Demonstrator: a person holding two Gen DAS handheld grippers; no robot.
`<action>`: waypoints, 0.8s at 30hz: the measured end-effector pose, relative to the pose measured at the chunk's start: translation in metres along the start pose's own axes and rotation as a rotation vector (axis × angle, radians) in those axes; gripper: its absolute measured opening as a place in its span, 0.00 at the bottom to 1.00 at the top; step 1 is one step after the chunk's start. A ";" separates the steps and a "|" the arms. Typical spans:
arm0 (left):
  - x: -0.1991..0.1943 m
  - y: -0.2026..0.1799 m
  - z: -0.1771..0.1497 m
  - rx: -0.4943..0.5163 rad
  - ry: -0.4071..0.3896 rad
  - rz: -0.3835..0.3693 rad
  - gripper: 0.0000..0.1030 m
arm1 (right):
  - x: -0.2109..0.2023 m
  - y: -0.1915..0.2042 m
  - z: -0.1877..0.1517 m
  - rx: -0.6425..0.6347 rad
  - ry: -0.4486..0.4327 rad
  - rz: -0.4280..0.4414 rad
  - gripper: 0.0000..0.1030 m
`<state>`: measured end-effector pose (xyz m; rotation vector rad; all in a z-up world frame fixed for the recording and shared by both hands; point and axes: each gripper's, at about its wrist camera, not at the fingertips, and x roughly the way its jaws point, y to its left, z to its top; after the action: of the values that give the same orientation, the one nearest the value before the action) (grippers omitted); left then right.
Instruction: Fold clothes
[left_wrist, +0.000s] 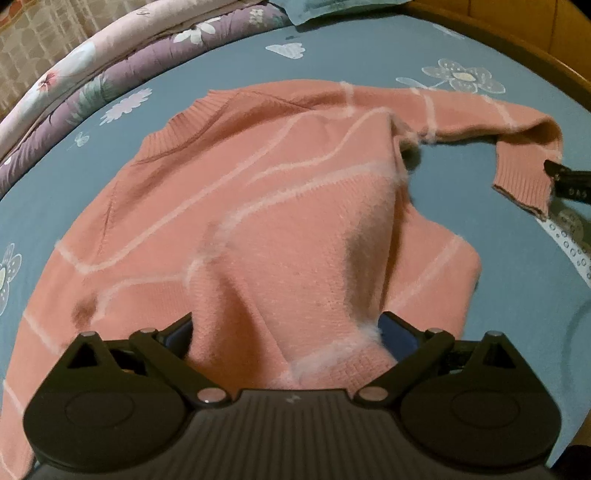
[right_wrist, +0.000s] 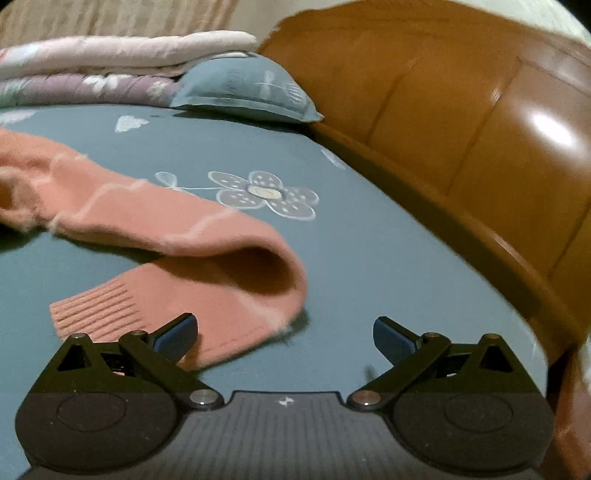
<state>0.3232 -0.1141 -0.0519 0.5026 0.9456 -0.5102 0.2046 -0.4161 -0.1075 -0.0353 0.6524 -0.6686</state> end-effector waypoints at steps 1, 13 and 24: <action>0.001 -0.001 0.000 0.002 0.003 0.004 0.96 | 0.001 -0.005 0.000 0.047 -0.007 0.016 1.00; 0.003 -0.009 0.004 0.006 0.039 0.043 0.96 | 0.061 -0.031 0.019 -0.013 0.021 -0.131 1.00; 0.002 -0.007 0.005 -0.024 0.040 0.057 0.96 | 0.060 -0.040 0.067 -0.352 -0.230 -0.344 1.00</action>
<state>0.3232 -0.1233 -0.0524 0.5182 0.9714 -0.4379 0.2558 -0.4948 -0.0779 -0.5532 0.5381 -0.8579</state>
